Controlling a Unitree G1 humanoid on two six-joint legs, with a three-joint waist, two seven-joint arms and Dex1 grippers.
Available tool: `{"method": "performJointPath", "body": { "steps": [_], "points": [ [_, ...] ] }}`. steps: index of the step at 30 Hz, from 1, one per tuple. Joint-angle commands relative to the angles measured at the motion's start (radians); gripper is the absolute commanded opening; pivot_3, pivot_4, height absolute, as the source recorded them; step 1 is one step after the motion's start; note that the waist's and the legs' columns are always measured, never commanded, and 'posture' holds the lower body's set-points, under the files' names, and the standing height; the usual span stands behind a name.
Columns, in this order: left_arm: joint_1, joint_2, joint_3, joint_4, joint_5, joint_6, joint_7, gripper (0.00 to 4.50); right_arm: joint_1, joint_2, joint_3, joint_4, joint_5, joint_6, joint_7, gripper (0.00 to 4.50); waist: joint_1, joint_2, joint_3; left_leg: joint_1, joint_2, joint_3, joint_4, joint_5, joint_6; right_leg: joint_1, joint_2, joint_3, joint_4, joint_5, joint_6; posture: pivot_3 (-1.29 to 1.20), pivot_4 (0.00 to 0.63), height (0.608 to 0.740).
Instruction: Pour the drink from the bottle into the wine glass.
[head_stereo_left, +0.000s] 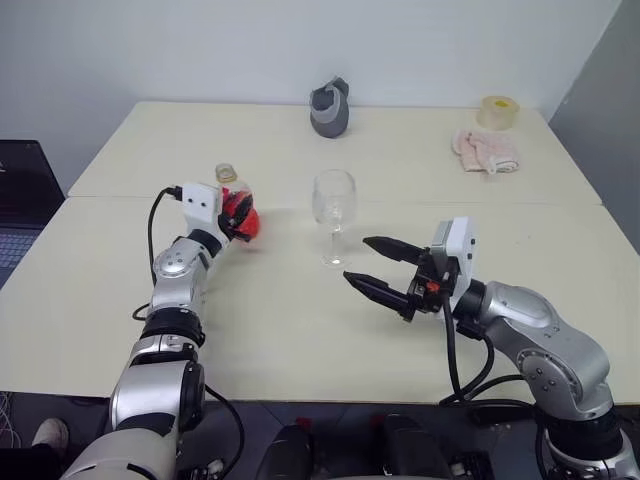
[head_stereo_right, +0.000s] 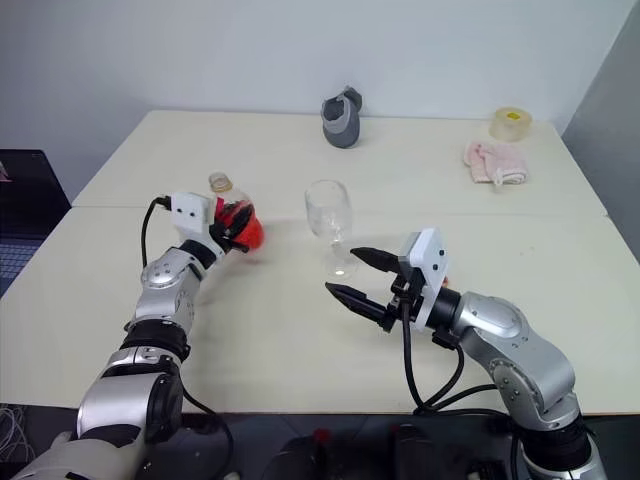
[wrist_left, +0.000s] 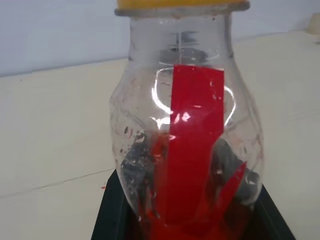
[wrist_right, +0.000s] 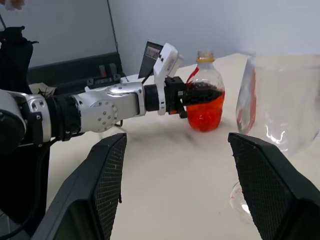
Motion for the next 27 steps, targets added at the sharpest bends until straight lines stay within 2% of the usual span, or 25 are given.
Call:
{"method": "performJointPath", "body": {
  "steps": [1, 11, 20, 27],
  "points": [
    [-0.104, 0.037, -0.054, -0.094, 0.05, -0.009, -0.049, 0.98, -0.056, -0.01, -0.041, 0.008, 0.014, 0.009, -0.014, 3.48, 0.001, -0.001, 0.0, -0.001, 0.0, 0.0, 0.0, 0.0, 0.0, 0.0, 0.0, 0.0, 0.0, 0.0, 0.0, 0.0, 0.15, 0.74],
    [-0.349, 0.073, -0.187, -0.002, 0.175, -0.191, -0.197, 0.98, -0.254, 0.02, -0.05, 0.112, -0.03, 0.059, -0.11, 3.48, -0.008, -0.002, 0.001, -0.001, -0.001, 0.002, 0.0, 0.0, 0.0, -0.001, 0.0, 0.0, 0.0, 0.0, 0.0, 0.0, 0.15, 0.74],
    [-0.424, 0.112, -0.239, 0.109, 0.252, -0.387, -0.238, 0.98, -0.328, 0.055, -0.026, 0.184, -0.11, 0.046, -0.153, 3.48, -0.024, -0.002, 0.001, -0.003, -0.001, 0.002, 0.0, 0.0, 0.0, -0.004, 0.0, 0.0, 0.001, 0.0, 0.0, 0.0, 0.15, 0.74],
    [-0.445, 0.154, -0.287, 0.164, 0.335, -0.513, -0.216, 0.98, -0.324, 0.081, -0.018, 0.203, -0.141, 0.027, -0.151, 3.48, -0.025, -0.002, 0.001, -0.003, -0.001, 0.001, 0.0, 0.0, 0.0, -0.004, 0.0, 0.001, 0.001, 0.0, 0.0, 0.0, 0.15, 0.74]
  ]
}}
